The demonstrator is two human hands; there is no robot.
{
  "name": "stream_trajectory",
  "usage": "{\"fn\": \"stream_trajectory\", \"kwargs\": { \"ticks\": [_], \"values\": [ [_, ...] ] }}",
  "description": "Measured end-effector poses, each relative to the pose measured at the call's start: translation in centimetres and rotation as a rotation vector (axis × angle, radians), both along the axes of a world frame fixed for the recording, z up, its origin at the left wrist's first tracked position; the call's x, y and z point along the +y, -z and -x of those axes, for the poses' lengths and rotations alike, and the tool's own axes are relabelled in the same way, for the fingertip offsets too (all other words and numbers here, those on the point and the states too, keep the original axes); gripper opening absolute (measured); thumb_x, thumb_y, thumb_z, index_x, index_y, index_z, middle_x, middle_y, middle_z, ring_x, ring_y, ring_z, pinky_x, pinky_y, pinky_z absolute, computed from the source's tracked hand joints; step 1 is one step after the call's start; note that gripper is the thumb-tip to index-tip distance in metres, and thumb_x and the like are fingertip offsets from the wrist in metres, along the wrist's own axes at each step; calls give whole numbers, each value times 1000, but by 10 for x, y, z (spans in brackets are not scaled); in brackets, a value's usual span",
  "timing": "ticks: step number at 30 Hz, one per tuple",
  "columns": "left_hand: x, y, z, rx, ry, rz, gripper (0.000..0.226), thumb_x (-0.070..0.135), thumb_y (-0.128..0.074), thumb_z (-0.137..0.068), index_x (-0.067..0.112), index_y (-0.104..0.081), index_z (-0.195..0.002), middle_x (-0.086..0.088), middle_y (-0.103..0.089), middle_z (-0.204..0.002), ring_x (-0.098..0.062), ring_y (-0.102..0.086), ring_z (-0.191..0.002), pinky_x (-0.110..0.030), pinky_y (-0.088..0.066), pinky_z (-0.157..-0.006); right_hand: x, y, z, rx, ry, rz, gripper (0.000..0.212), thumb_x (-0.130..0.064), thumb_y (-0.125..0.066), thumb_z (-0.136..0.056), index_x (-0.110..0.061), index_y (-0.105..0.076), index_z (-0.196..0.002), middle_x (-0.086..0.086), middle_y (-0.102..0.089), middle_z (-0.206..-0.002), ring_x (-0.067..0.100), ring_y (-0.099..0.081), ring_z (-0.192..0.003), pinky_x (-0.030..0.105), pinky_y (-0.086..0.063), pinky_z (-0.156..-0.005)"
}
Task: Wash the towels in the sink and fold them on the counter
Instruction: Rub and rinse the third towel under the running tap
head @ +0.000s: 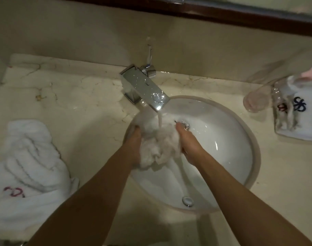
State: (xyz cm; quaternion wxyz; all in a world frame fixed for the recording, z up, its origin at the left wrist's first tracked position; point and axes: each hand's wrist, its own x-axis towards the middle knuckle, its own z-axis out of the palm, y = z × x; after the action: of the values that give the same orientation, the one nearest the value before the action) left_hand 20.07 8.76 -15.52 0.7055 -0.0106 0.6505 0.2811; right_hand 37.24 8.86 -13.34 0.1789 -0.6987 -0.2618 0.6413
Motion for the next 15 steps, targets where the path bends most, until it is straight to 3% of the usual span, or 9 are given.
{"fn": "stream_trajectory", "kwargs": {
  "ticks": [1, 3, 4, 6, 7, 9, 11, 12, 15],
  "values": [
    [-10, -5, 3, -115, 58, 84, 53, 61, -51, -93, 13, -71, -104, -11, -73, -98, -29, -68, -90, -41, -52, -85, -9, 5, -12, 42, 61, 71, 55, -52, -49, -96, -2, -69, -89, 29, -68, -86, 26, -61, -72, 29, -48, -71],
    [-28, -12, 3, -304, 195, 77, 51, 56, -59, -91, 10, -71, -110, -14, -70, -105, -30, -66, -94, -41, -51, -86, -26, 6, -28, 198, 144, 262, 42, -39, -53, -94, -4, -64, -73, 15, -61, -60, 20, -55, -51, 23, -49, -55],
    [-33, -10, 6, -362, 232, 53, 50, 51, -63, -92, 9, -69, -117, -14, -69, -112, -30, -67, -98, -40, -53, -88, -35, 8, -33, 277, 136, 345, 41, -40, -55, -93, -5, -69, -78, 12, -64, -64, 21, -59, -56, 26, -54, -61],
    [-33, -18, 1, -410, 203, 23, 50, 37, -71, -90, 5, -64, -129, -15, -68, -120, -29, -67, -104, -40, -54, -90, -40, 5, -39, 397, 80, 423, 58, -56, -53, -94, -4, -74, -110, 15, -73, -101, 29, -68, -96, 38, -53, -91],
    [-29, -24, -3, -383, 169, 3, 50, 30, -73, -89, 4, -62, -130, -15, -68, -120, -30, -68, -104, -40, -54, -91, -36, 7, -37, 405, 62, 413, 64, -61, -50, -95, -6, -73, -119, 15, -72, -114, 31, -66, -109, 41, -49, -101],
    [-15, -40, -15, -266, 91, -113, 35, 21, -63, -94, -1, -66, -121, -17, -72, -105, -28, -71, -92, -38, -58, -84, -21, -2, -25, 332, 24, 294, 51, -52, -51, -99, -10, -73, -118, 14, -73, -115, 30, -68, -108, 44, -48, -102],
    [4, -46, -21, -138, 99, -229, 27, 14, -50, -100, -1, -72, -104, -15, -75, -87, -24, -73, -75, -32, -60, -69, -6, -10, -12, 200, -36, 46, 30, -33, -56, -100, -12, -73, -113, 8, -76, -104, 25, -71, -95, 41, -54, -90],
    [13, -43, -22, -15, 105, -297, 22, 10, -51, -99, 2, -71, -106, -13, -75, -87, -21, -73, -72, -30, -60, -69, -1, -14, -8, 157, -45, -85, 23, -24, -56, -99, -12, -74, -105, 6, -76, -94, 22, -71, -86, 37, -54, -80],
    [37, -25, -13, 241, 205, -356, 19, 9, -61, -92, 16, -67, -109, -9, -73, -91, -6, -69, -67, -20, -55, -69, 5, -26, -4, 139, -10, -283, 30, -11, -50, -93, -13, -60, -65, -1, -55, -60, 14, -51, -57, 30, -41, -59]
  ]
}}
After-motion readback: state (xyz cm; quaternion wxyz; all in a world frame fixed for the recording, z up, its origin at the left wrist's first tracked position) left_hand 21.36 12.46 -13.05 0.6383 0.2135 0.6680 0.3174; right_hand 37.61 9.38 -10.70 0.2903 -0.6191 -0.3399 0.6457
